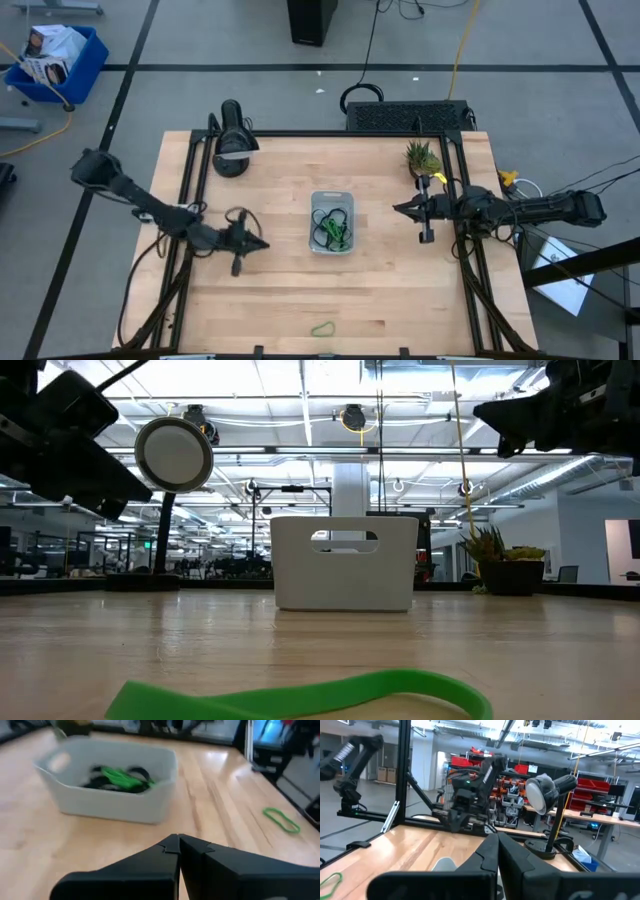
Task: Pick and place rubber bands into bin
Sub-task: Put the green rubber band into the gray bin
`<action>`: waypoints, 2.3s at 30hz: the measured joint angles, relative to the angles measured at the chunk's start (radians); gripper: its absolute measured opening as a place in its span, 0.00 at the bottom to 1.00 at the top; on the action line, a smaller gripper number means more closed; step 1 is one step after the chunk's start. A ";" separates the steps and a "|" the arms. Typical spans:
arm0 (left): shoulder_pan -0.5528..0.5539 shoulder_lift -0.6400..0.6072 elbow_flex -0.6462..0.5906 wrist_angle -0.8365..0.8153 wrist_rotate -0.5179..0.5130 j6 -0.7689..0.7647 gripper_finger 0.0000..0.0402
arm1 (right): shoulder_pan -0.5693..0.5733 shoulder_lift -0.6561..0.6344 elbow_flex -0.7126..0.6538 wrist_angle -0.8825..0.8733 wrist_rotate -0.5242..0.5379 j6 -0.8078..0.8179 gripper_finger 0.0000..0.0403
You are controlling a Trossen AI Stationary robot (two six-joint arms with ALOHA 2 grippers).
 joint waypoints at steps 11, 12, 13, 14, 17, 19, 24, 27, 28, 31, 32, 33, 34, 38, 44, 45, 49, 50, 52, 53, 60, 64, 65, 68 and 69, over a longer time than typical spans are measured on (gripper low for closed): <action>-0.137 0.617 0.500 -0.035 0.031 0.013 0.02 | 0.000 0.004 -0.024 0.026 0.001 -0.017 0.00; -0.143 0.663 0.554 -0.062 0.055 0.023 0.02 | 0.000 0.004 -0.025 0.032 0.001 -0.018 0.00; -0.150 0.701 0.605 -0.093 0.070 0.031 0.02 | 0.000 0.003 -0.025 0.038 0.001 -0.018 0.01; -0.156 0.737 0.656 -0.123 0.075 0.038 0.02 | 0.000 0.003 -0.026 0.038 0.001 -0.017 0.01; -0.169 0.819 0.790 -0.199 0.079 0.041 0.02 | 0.000 0.004 -0.026 0.038 0.001 -0.016 0.01; -0.180 0.854 0.859 -0.256 0.079 0.047 0.02 | 0.000 0.004 -0.026 0.038 0.001 -0.015 0.01; -0.217 0.935 0.999 -0.326 0.078 0.050 0.05 | 0.000 0.004 -0.027 0.038 0.000 0.012 0.01; -0.246 0.990 1.068 -0.416 0.063 0.050 0.13 | 0.000 0.004 -0.028 0.041 0.001 0.012 0.01; -0.253 1.012 1.089 -0.450 0.059 0.051 0.16 | 0.000 0.004 -0.028 0.046 0.000 0.012 0.01; -0.268 1.061 1.139 -0.557 0.049 0.053 0.28 | 0.000 0.004 -0.028 0.075 0.000 0.012 0.01; -0.271 1.074 1.150 -0.571 0.031 0.052 0.32 | 0.000 0.004 -0.028 0.084 0.000 0.012 0.01; -0.272 1.084 1.158 -0.574 0.010 0.050 0.36 | 0.000 0.004 -0.029 0.093 0.000 0.013 0.01; -0.273 1.089 1.163 -0.576 -0.011 0.050 0.39 | 0.000 0.004 -0.029 0.099 0.000 0.013 0.01; -0.276 1.094 1.169 -0.575 -0.029 0.070 0.52 | 0.000 0.004 -0.029 0.104 0.000 0.013 0.01; -0.269 1.094 1.169 -0.577 -0.012 0.071 0.59 | 0.000 0.004 -0.029 0.105 0.000 0.012 0.01; -0.267 1.094 1.169 -0.578 -0.012 0.073 0.59 | 0.000 0.004 -0.029 0.105 0.000 0.012 0.01; -0.256 1.094 1.169 -0.578 -0.014 0.110 0.58 | 0.000 0.005 -0.030 0.097 0.000 0.022 0.01; -0.252 1.094 1.169 -0.579 -0.014 0.119 0.57 | 0.000 0.005 -0.030 0.093 0.000 0.026 0.01; -0.242 1.105 1.169 -0.573 -0.006 0.131 0.55 | 0.000 0.005 -0.030 0.084 0.000 0.032 0.01; -0.237 1.114 1.169 -0.570 0.007 0.133 0.54 | 0.000 0.005 -0.030 0.080 0.000 0.035 0.01; -0.224 1.184 1.174 -0.496 0.062 0.133 0.49 | 0.000 0.009 -0.030 0.076 0.000 0.043 0.01; -0.224 1.190 1.173 -0.491 0.071 0.133 0.43 | 0.000 0.012 -0.030 0.076 0.000 0.042 0.01; -0.224 1.190 1.173 -0.491 0.079 0.133 0.40 | 0.000 0.012 -0.030 0.076 0.000 0.041 0.01; -0.224 1.191 1.173 -0.493 0.107 0.122 0.26 | 0.000 0.012 -0.030 0.076 0.000 0.038 0.01; -0.224 1.191 1.173 -0.492 0.116 0.116 0.20 | 0.000 0.012 -0.030 0.076 0.000 0.038 0.01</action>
